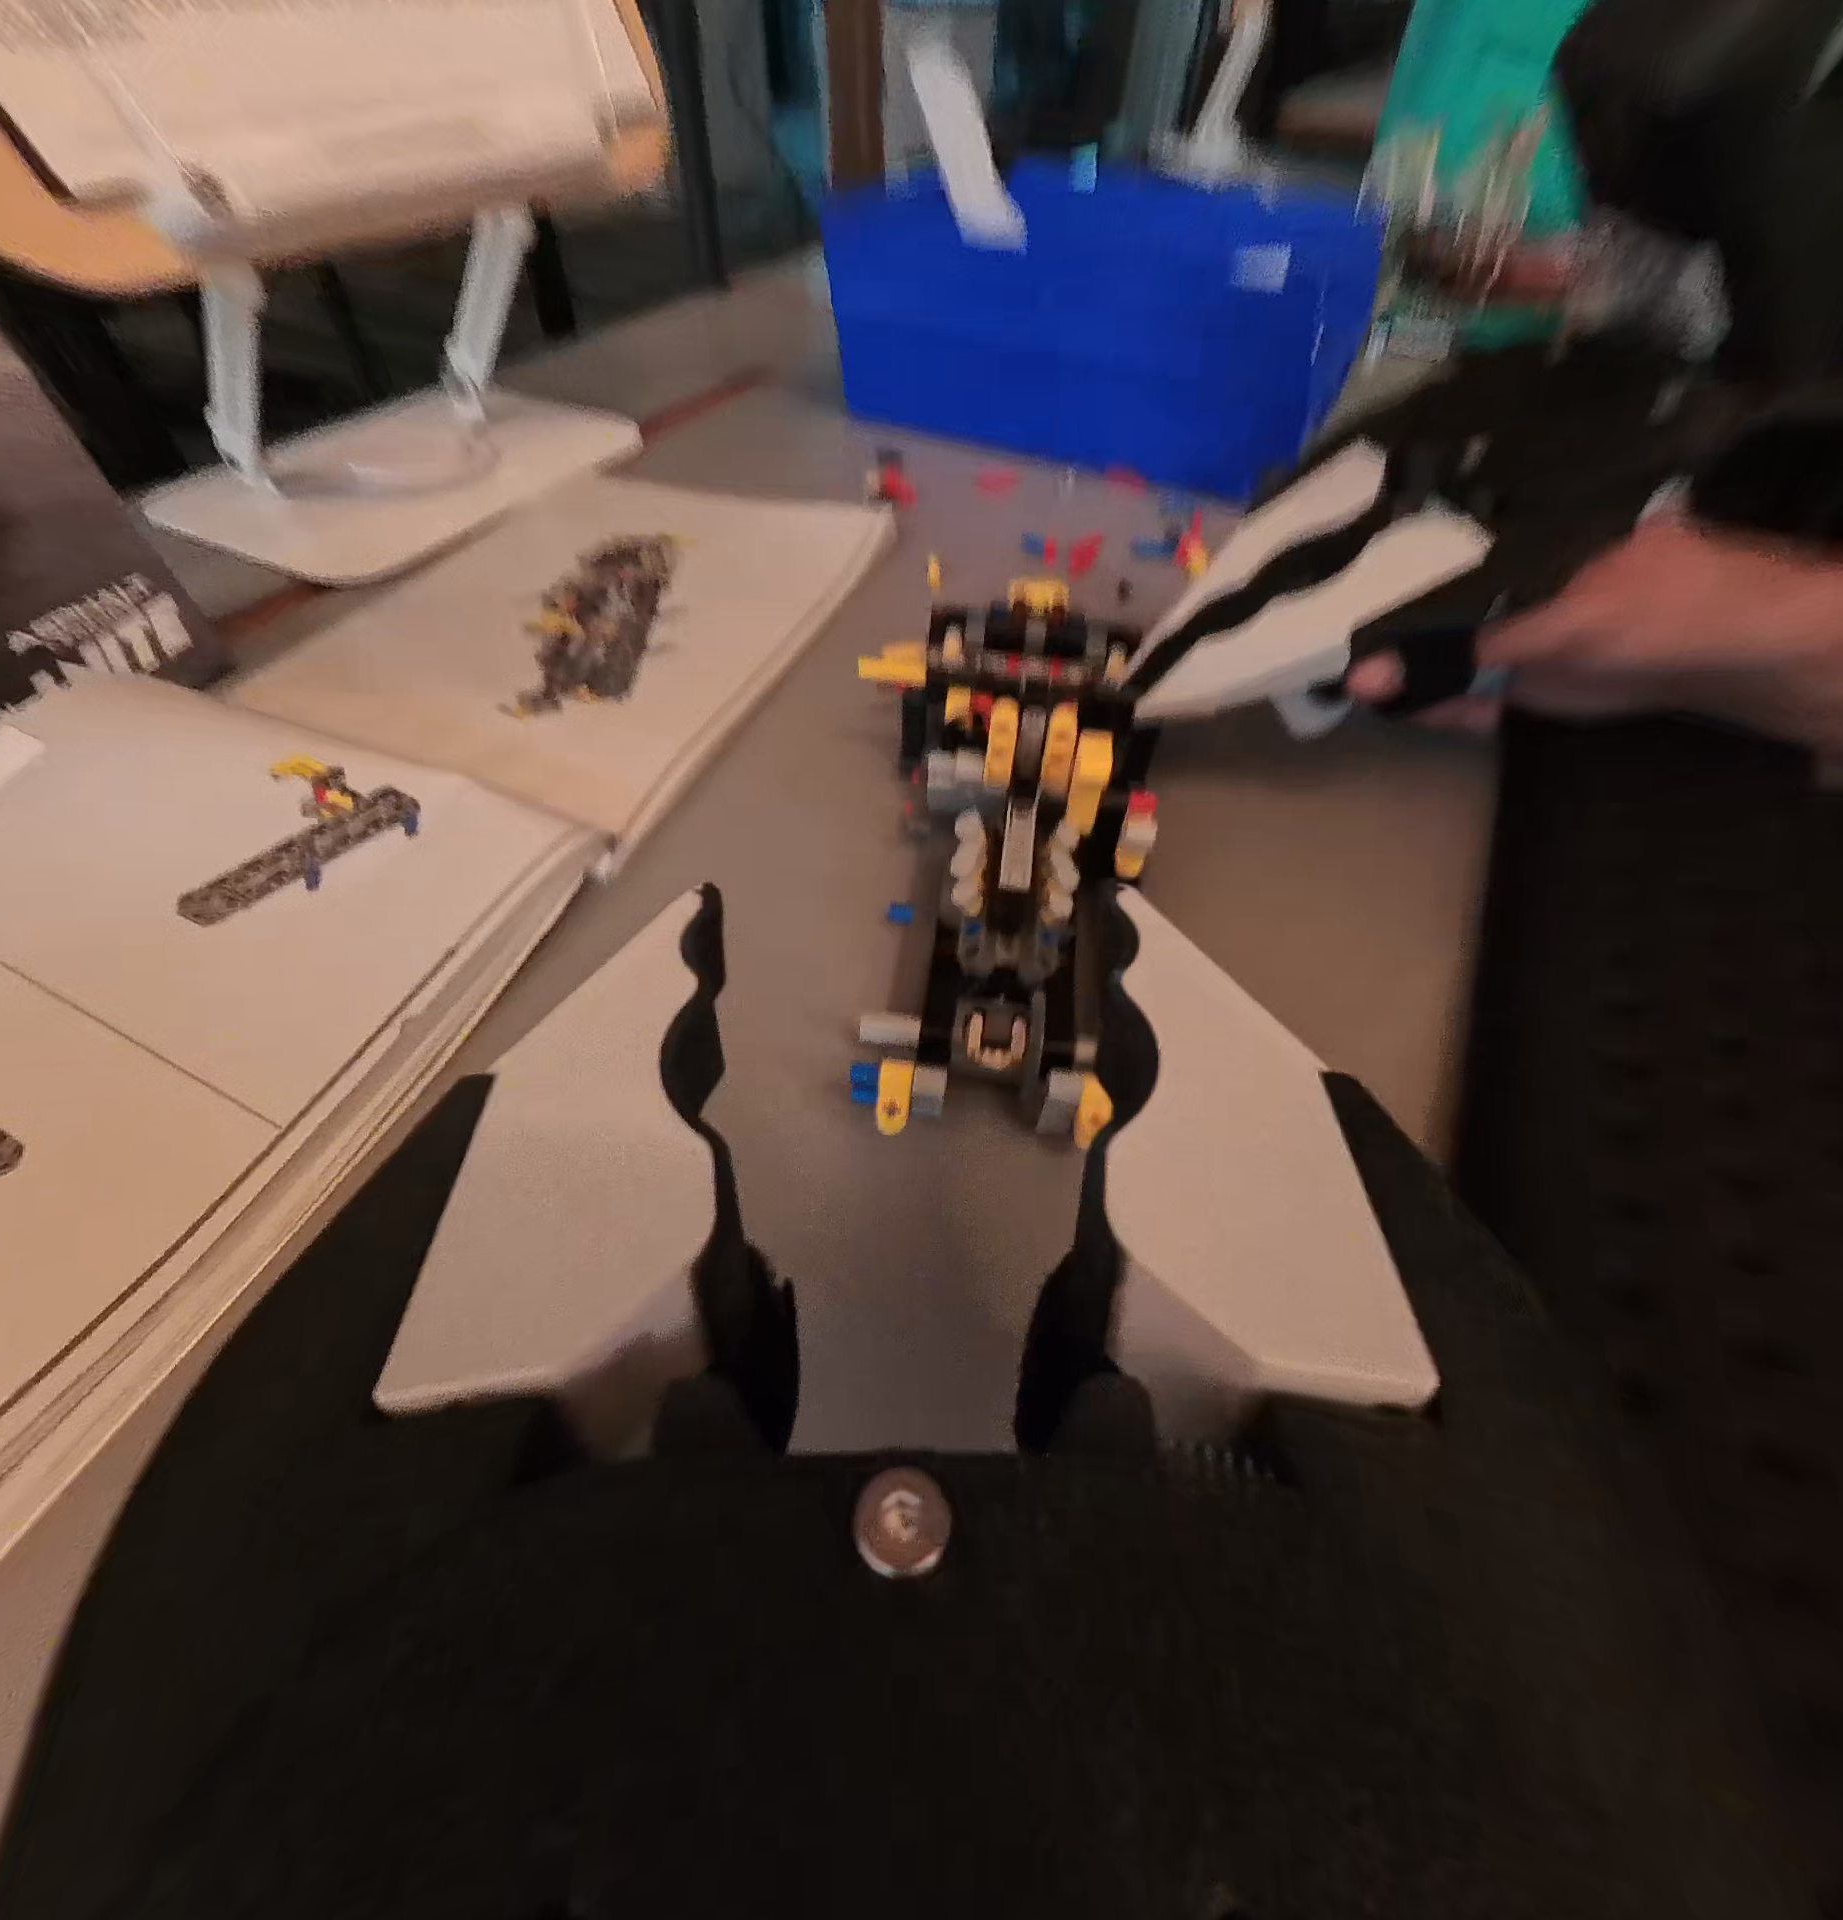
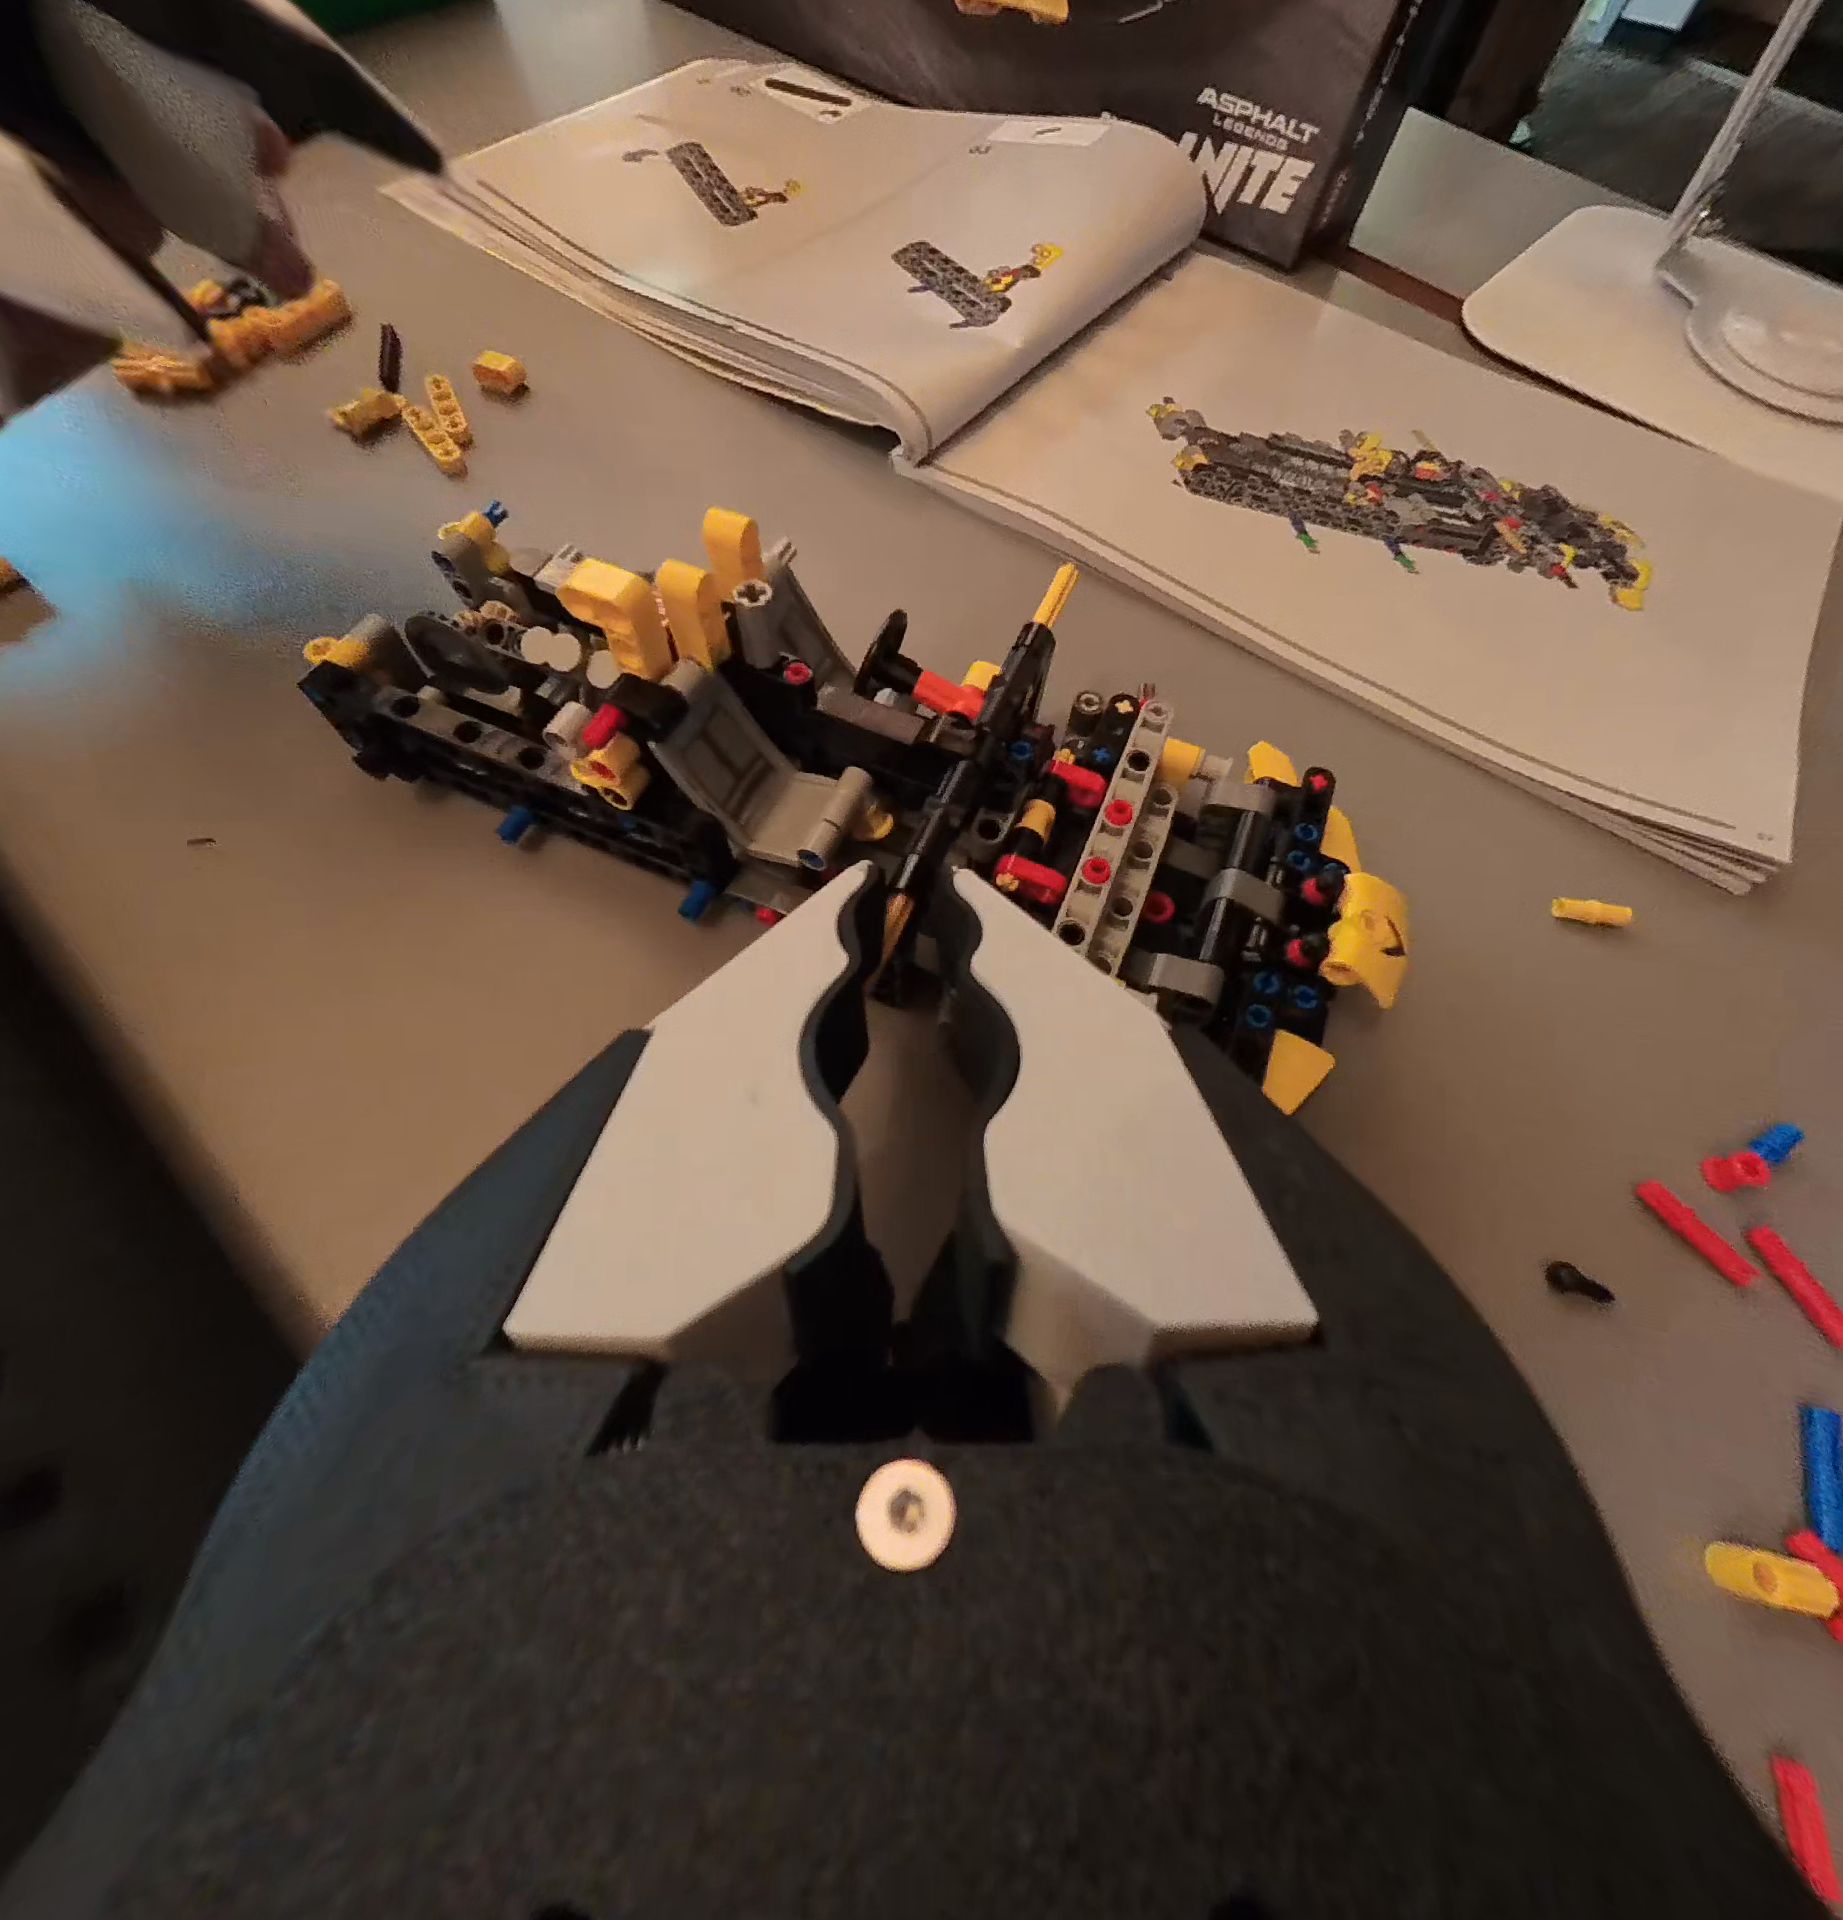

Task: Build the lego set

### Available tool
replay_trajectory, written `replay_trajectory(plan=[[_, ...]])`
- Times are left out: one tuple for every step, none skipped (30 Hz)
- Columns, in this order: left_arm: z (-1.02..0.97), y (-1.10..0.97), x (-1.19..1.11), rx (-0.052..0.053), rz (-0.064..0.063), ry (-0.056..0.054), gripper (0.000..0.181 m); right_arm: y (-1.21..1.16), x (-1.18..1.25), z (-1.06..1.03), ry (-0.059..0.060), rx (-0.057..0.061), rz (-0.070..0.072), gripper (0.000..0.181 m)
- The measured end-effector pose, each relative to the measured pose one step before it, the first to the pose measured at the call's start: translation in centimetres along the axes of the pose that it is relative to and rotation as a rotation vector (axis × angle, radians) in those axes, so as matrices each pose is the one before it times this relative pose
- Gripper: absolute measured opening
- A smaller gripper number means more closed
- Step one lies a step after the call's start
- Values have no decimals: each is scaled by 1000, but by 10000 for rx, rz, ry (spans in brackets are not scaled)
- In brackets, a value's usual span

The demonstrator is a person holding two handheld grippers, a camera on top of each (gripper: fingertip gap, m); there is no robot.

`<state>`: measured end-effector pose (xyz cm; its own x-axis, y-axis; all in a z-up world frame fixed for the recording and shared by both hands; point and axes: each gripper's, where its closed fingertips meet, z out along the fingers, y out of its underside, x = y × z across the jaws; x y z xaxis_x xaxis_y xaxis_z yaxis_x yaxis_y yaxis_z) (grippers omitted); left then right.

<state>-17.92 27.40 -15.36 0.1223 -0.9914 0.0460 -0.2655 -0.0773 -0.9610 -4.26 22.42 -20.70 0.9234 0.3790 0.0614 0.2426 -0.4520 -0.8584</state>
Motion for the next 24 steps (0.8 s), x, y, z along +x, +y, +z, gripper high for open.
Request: replay_trajectory(plan=[[-574, -1099, 269, 827, -310, 57, 71, 60, 89, -127, 63, -6, 46, 8], [-459, -963, 288, 740, -264, 67, 71, 49, 8, -84, -15, 39, 24, 8], [-300, -660, 147, 495, -246, -53, 71, -6, -7, -107, -50, 65, 74, 8], [-119, -289, 37, 199, -186, -137, 71, -71, 95, -198, 1, 91, 127, 8], [96, -121, -29, 25, -114, -168, 71, -297, 237, -330, 87, 258, 121, 9], [307, -92, 89, -69, -48, -111, 71, -505, 502, -486, 211, 403, 177, 13], [510, -153, 165, -139, -7, -46, 71, -636, 780, -554, 263, 486, 246, 18], [725, -226, 13, -200, 84, -80, 71, -678, 1102, -544, 283, 536, 362, 23], [905, -348, -64, -223, 189, -30, 71, -600, 1529, -429, 377, 410, 456, 27], [1086, -425, -265, -280, 262, -33, 71, -454, 1692, -158, 367, 181, 412, 28], [1218, -499, -653, -335, 270, -146, 71, -346, 1675, 178, 325, -8, 340, 30], [1368, -560, -871, -343, 234, -153, 71, -219, 1575, 504, 285, -194, 190, 34], [1502, -530, -923, -321, 245, -87, 71, -107, 1448, 793, 289, -358, 76, 41], [1623, -406, -958, -317, 252, -47, 71, -93, 1131, 1018, 178, -411, 18, 45], [1666, -197, -954, -359, 190, -29, 71, -78, 1008, 1171, 175, -410, 7, 50], [1642, -80, -886, -341, 84, -6, 71, -70, 1037, 1197, 249, -405, -13, 51], [1529, -69, -699, -247, -10, 53, 71, -165, 728, 1182, 104, -291, 37, 52], [1364, -26, -505, -176, -62, 97, 71, -174, 424, 1116, -17, -219, 155, 54], [1107, -26, -378, -122, -58, 59, 71, -121, 285, 991, -49, -235, 169, 54], [832, -68, -174, -14, -15, 77, 71, -40, 318, 850, 23, -255, 84, 53], [595, -112, -10, 106, 0, 98, 71, 3, 500, 727, 174, -197, -41, 53], [386, -87, 34, 147, -4, 75, 71, 43, 745, 569, 340, -172, -73, 52], [210, -24, 5, 156, -36, 35, 71, 10, 469, 490, 140, -116, -55, 50], [94, 83, 38, 130, -69, 34, 71, 86, 382, 367, 72, -171, 94, 49]])
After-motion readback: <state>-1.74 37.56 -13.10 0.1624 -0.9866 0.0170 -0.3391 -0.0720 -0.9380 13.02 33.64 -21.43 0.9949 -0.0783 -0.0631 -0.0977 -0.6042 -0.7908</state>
